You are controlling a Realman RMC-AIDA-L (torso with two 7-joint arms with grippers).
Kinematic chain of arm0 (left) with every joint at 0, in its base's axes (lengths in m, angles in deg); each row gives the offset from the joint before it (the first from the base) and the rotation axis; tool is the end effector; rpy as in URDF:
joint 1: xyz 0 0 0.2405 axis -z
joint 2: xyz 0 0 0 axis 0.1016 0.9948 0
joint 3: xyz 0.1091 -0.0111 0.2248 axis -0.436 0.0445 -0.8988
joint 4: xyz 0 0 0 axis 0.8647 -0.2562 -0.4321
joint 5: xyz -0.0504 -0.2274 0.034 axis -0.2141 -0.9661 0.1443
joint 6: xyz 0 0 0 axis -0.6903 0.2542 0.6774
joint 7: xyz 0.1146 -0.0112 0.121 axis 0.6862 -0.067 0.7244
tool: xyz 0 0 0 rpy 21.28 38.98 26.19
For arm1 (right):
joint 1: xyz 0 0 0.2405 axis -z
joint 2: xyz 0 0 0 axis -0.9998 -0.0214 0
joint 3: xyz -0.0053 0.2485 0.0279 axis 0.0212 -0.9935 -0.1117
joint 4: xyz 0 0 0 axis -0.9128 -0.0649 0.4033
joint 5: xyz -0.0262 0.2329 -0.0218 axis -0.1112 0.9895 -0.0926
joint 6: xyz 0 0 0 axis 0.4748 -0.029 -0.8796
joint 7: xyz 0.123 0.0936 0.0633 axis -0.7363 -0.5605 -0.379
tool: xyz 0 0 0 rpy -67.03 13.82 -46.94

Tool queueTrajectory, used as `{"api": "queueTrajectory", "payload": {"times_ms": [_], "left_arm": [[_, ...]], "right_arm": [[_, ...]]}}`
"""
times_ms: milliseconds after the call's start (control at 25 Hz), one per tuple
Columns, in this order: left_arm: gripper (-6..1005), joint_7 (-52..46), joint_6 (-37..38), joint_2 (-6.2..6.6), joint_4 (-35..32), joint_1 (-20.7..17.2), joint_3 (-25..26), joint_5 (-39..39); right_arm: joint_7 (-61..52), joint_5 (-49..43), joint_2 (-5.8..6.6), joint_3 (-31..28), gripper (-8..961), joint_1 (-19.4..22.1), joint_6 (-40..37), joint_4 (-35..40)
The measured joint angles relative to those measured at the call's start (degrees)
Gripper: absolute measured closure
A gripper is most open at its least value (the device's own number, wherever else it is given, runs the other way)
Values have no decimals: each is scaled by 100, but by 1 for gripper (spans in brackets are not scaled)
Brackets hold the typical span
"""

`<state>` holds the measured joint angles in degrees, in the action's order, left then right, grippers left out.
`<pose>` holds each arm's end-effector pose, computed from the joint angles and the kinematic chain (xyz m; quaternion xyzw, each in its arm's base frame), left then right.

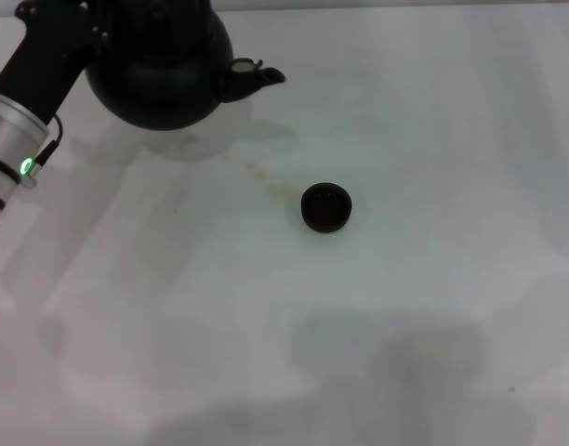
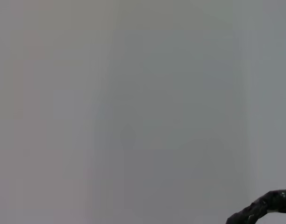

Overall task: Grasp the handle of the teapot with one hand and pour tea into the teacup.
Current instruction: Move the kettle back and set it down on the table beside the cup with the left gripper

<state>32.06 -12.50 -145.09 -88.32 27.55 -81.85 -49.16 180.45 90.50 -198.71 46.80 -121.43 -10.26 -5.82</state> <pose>-0.2776 0.3813 -0.0388 -0.7518 -0.1878 -0.4004 0.4891 0.3835 0.4183 0.0646 -0.5979 0.3549 0.3240 0.6415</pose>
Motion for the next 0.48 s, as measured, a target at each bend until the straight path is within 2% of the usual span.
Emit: {"api": "queueTrajectory", "payload": {"times_ms": [320,480], "left_arm": [[866,230,-157,-21,-517,-282,12,-459],[865,881,-201,-37,-1022,-517,71,-765]], "right_arm": [[6,0,9,21,108,-215,-179,136],[2,-1,17,34,108,-244,-271,245]]}}
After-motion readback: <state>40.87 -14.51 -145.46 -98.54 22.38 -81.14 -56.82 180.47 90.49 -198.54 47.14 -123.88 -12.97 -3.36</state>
